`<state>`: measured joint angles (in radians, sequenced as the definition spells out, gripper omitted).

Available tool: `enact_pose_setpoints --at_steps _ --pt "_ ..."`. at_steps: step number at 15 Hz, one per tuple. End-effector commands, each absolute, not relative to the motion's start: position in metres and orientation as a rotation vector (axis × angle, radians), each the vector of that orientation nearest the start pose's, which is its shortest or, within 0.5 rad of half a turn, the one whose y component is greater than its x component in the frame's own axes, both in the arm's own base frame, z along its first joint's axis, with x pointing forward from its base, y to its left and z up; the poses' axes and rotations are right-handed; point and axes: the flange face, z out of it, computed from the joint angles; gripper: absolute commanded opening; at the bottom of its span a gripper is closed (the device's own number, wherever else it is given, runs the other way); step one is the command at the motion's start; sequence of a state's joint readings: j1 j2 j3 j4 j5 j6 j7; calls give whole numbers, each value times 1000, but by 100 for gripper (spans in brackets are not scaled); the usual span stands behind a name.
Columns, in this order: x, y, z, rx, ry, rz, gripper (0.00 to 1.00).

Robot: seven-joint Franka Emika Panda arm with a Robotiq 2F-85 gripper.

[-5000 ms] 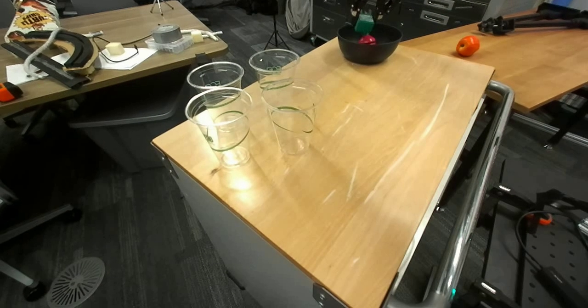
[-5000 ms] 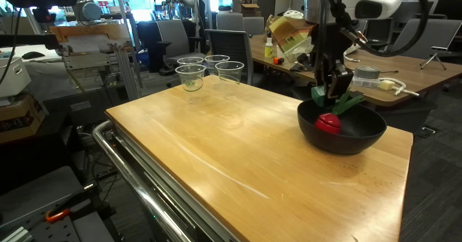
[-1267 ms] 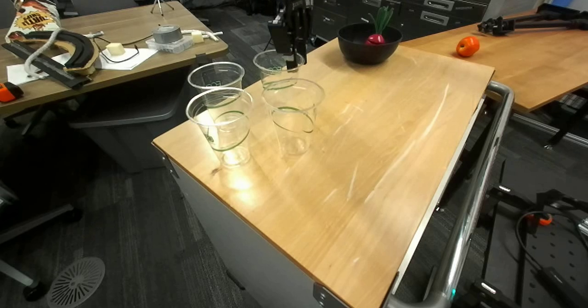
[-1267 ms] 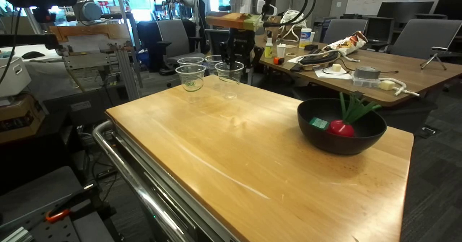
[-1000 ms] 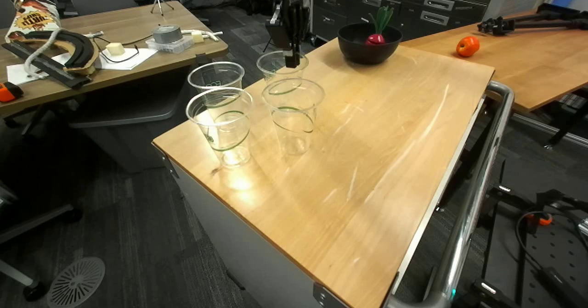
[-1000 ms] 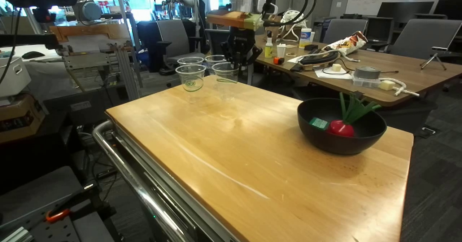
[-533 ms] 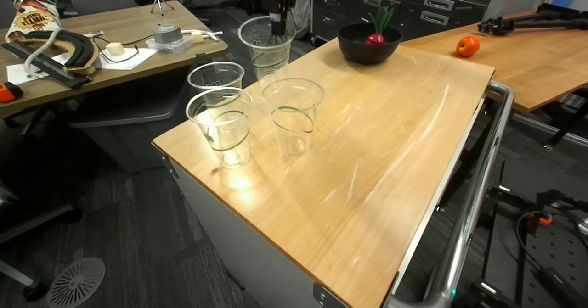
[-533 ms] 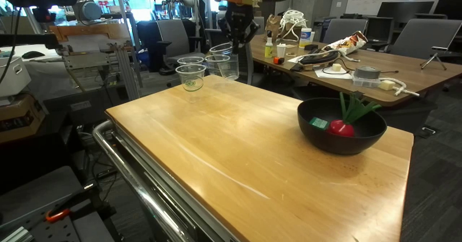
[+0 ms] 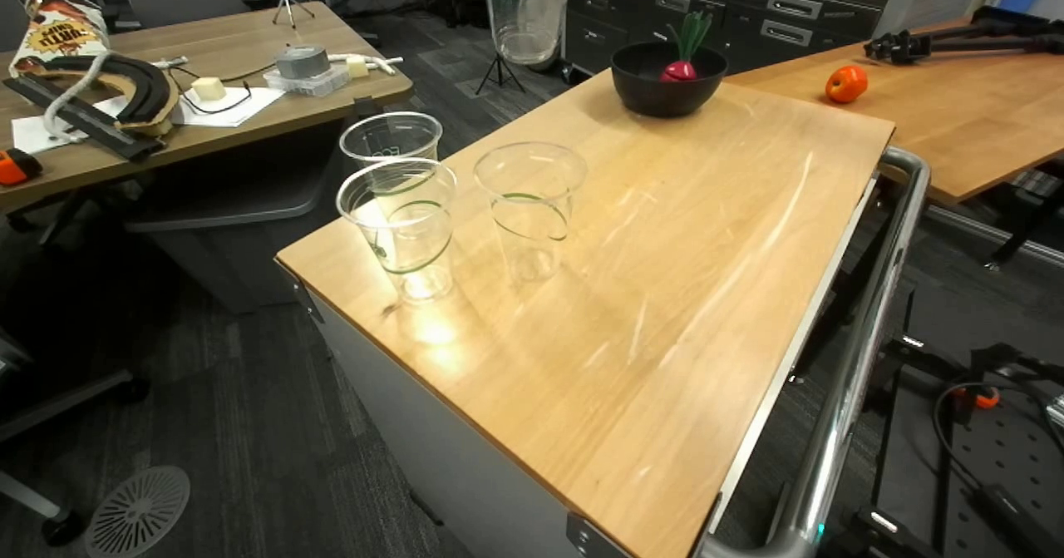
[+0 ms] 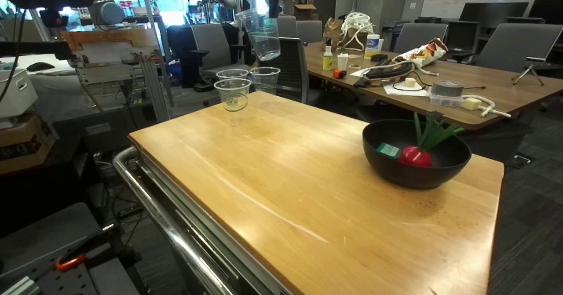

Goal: Put the red object and the green building block in the black bowl then stack the four plastic cups together

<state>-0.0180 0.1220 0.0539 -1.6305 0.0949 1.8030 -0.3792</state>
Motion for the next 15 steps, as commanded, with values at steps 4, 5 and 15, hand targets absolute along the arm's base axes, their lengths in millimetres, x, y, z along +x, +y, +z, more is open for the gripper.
enact_pose_setpoints --at_steps 4,5,15 --pt "561 47 563 -2902 -802 -17 1" --pt "562 53 557 -2885 -820 -6 1" --pt "592 77 481 -2800 -776 145 1"
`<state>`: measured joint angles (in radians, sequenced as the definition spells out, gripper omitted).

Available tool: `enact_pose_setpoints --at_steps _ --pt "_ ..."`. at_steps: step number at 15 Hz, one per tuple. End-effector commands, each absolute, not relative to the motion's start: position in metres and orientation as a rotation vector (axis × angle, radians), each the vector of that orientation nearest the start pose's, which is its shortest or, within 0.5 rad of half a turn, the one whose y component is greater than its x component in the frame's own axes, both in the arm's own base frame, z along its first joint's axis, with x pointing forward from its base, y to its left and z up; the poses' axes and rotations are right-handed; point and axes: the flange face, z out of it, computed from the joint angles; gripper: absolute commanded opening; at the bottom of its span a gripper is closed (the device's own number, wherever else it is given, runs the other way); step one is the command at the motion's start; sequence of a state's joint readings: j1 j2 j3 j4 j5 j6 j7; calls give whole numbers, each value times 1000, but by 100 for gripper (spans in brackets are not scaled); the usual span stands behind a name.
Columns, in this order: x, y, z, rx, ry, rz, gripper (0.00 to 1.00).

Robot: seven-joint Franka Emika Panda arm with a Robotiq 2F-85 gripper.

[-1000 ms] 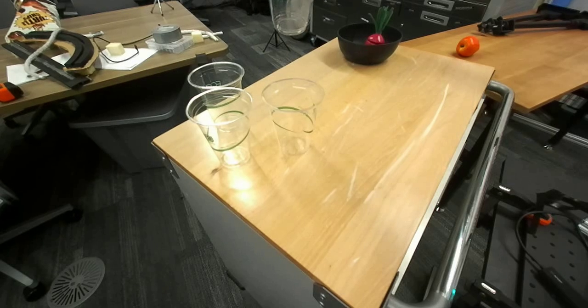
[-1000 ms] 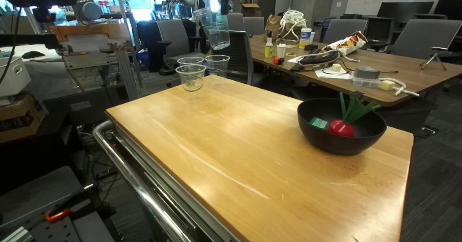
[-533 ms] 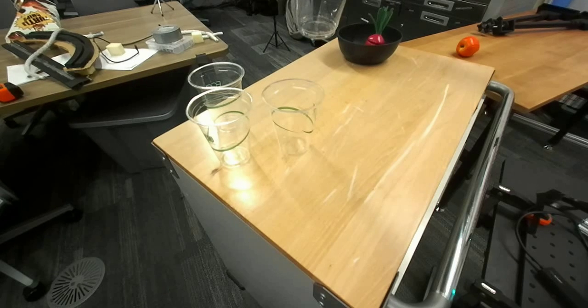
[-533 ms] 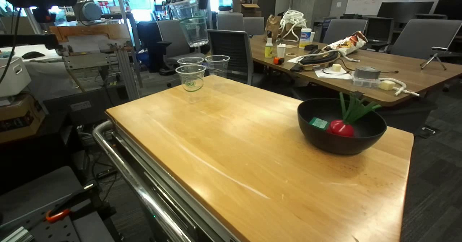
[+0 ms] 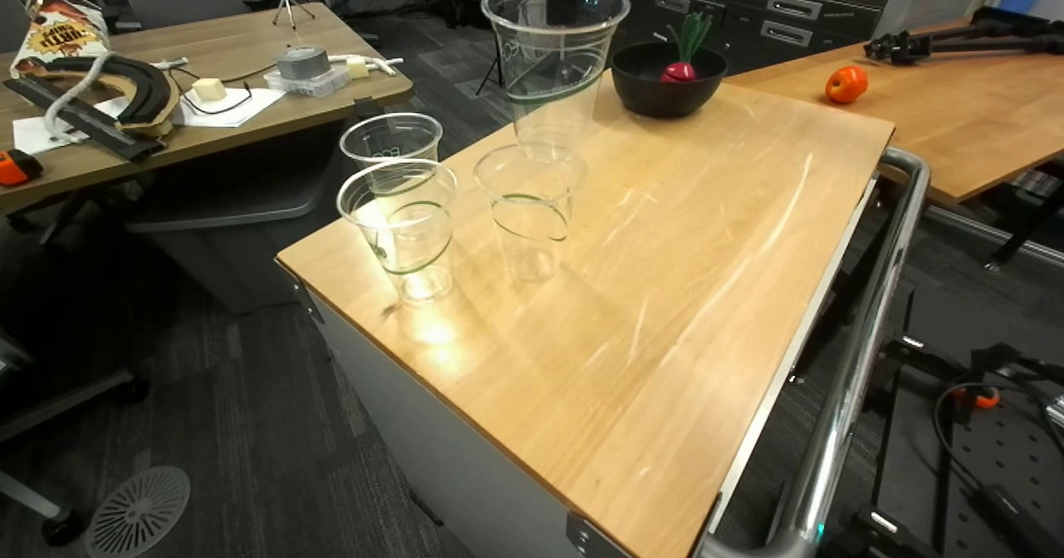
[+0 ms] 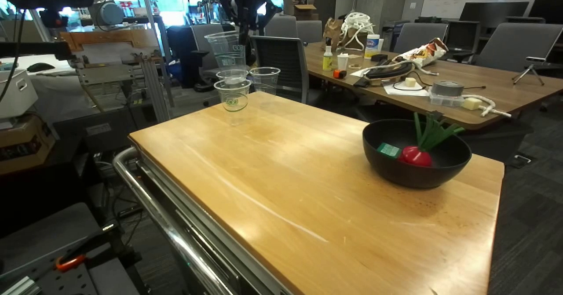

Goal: Put the red object and the green building block in the black bowl then stack the four plastic cups together

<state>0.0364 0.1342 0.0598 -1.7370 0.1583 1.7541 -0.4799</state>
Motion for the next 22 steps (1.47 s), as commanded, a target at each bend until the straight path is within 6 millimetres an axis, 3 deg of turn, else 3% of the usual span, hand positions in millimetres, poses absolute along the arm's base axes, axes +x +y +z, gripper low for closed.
enact_pose_setpoints --at_steps 1,5,6,7,9,12,16,17,18,19,21,22 --pt "593 79 477 -2792 -773 154 1" --pt "597 87 463 -2773 -765 161 1" --pt "597 87 461 -2774 -775 166 6" --pt "598 87 459 -2781 -771 165 31" --pt "597 84 461 -2773 -758 159 35" --pt "588 68 480 -2763 -692 84 58" --pt "536 30 522 -2707 -551 -156 89" --pt "528 33 520 -2689 -516 -204 95" --pt "517 27 524 -2661 -456 -244 100" --pt "551 31 520 -2697 -515 -135 86" --pt "530 26 525 -2680 -471 -184 100" --pt "524 26 525 -2680 -467 -190 100"
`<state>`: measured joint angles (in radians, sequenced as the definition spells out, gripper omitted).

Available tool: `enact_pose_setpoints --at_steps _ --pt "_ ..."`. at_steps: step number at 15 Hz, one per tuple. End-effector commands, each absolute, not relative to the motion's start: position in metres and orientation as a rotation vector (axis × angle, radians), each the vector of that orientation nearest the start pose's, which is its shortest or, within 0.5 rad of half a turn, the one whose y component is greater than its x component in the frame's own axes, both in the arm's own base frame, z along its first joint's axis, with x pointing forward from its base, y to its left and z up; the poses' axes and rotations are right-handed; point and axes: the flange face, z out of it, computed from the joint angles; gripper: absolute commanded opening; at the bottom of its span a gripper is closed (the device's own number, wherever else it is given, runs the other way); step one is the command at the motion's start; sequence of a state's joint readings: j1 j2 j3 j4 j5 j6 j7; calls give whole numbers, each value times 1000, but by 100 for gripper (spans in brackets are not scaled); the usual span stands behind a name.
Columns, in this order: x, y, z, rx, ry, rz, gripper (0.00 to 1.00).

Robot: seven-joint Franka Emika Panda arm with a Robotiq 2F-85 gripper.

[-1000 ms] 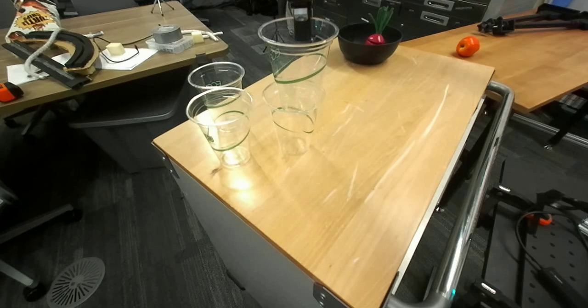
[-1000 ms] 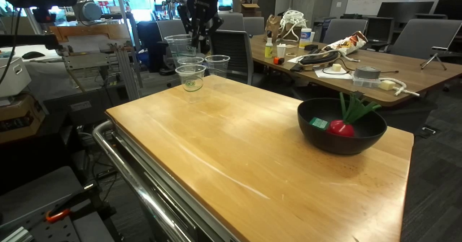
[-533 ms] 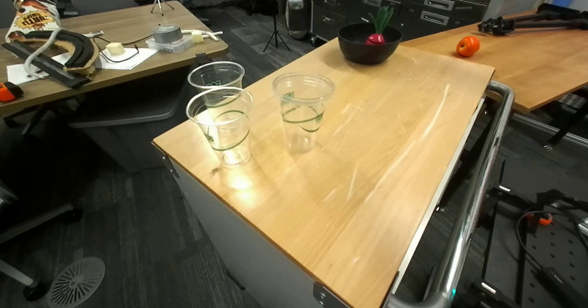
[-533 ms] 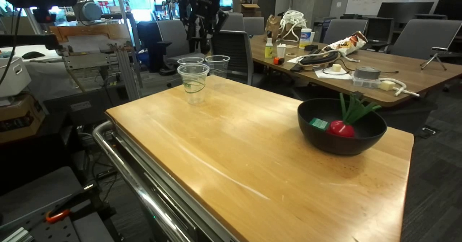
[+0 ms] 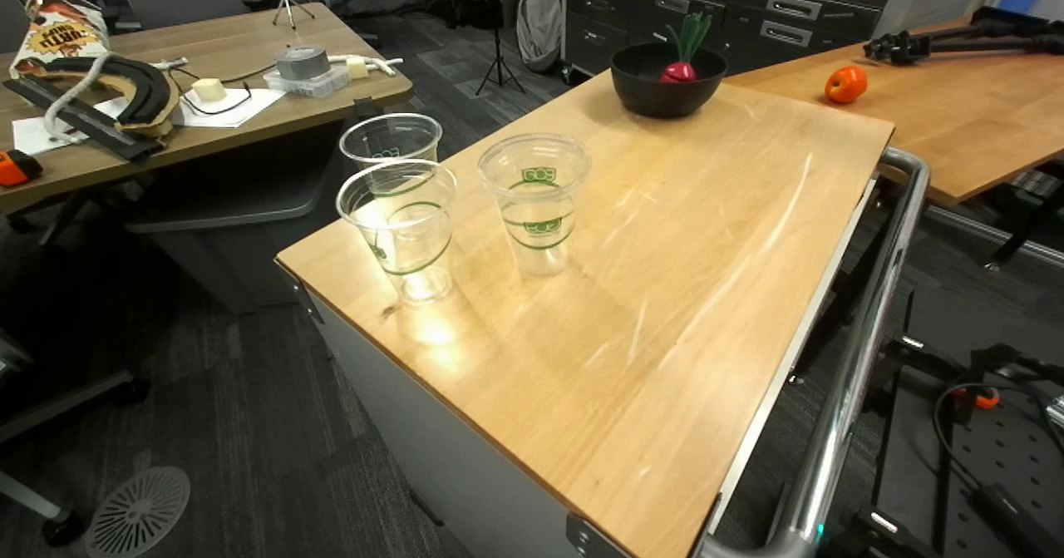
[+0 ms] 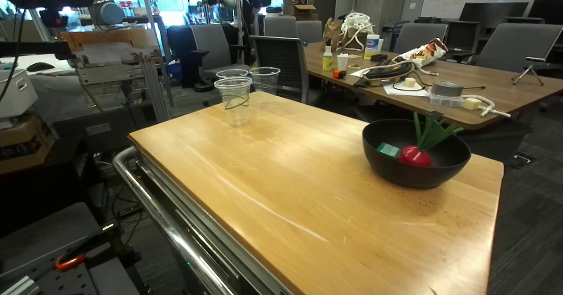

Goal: Put the red object and the green building block in the black bowl then stack the four plastic cups together

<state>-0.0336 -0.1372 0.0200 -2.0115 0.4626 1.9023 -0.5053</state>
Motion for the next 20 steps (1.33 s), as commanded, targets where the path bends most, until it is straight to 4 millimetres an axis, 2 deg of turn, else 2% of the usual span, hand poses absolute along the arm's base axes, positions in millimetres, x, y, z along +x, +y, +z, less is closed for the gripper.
enact_pose_setpoints --at_steps 1,20 --pt "521 26 523 -2682 -463 -195 100" --pt "520 25 519 -2683 -456 -195 100"
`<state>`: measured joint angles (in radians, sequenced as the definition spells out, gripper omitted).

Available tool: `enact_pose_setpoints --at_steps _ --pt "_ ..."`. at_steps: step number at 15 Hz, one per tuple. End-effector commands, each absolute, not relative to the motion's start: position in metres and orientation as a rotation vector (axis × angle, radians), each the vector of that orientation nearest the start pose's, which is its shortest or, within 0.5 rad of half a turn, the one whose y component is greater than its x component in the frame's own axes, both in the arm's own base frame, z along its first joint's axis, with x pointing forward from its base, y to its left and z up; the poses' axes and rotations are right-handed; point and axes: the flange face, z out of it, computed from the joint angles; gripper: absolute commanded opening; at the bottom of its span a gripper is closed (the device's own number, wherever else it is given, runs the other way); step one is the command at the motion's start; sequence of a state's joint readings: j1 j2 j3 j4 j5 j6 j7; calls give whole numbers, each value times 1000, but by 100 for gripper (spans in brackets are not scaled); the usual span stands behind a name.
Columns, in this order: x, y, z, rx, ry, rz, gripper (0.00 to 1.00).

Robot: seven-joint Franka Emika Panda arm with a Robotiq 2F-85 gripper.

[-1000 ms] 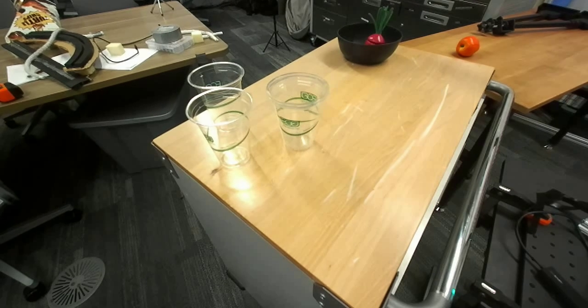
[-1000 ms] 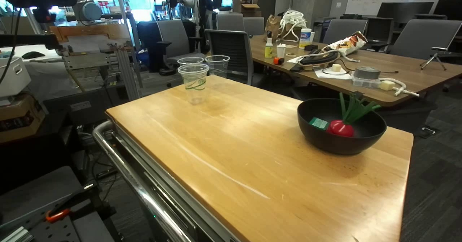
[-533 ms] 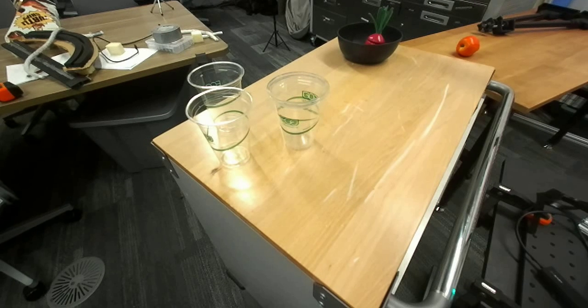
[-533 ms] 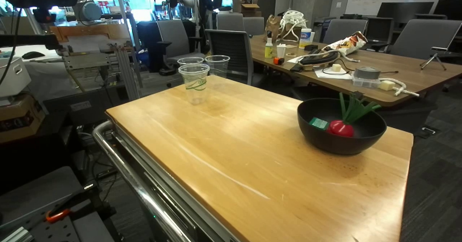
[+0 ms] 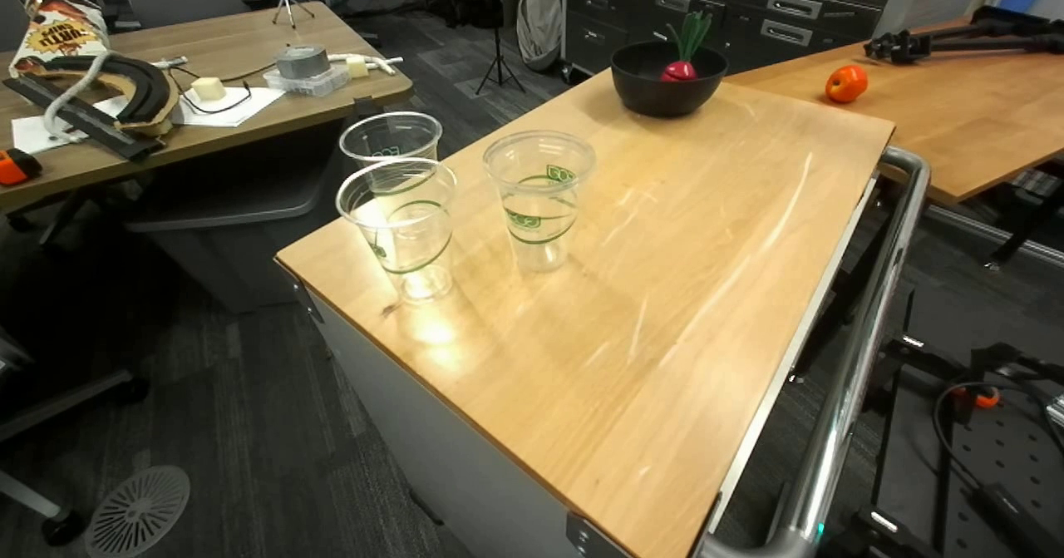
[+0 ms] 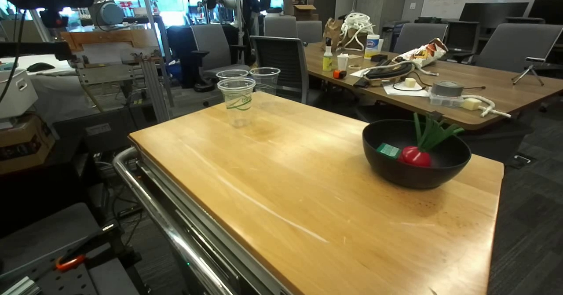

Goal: Put the red object and the green building block in the black bowl then stack the four plastic cups together

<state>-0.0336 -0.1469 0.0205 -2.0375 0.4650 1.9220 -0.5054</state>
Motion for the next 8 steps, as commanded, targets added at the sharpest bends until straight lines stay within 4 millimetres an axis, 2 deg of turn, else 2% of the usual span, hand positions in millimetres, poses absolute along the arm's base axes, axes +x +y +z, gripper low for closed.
enact_pose_setpoints --at_steps 1,6,7,8 --pt "520 25 519 -2683 -456 -195 100" --pt "521 21 512 -2800 -531 -131 100" --pt "568 10 524 -2867 -535 -133 100" --pt "575 8 524 -2933 -538 -134 100"
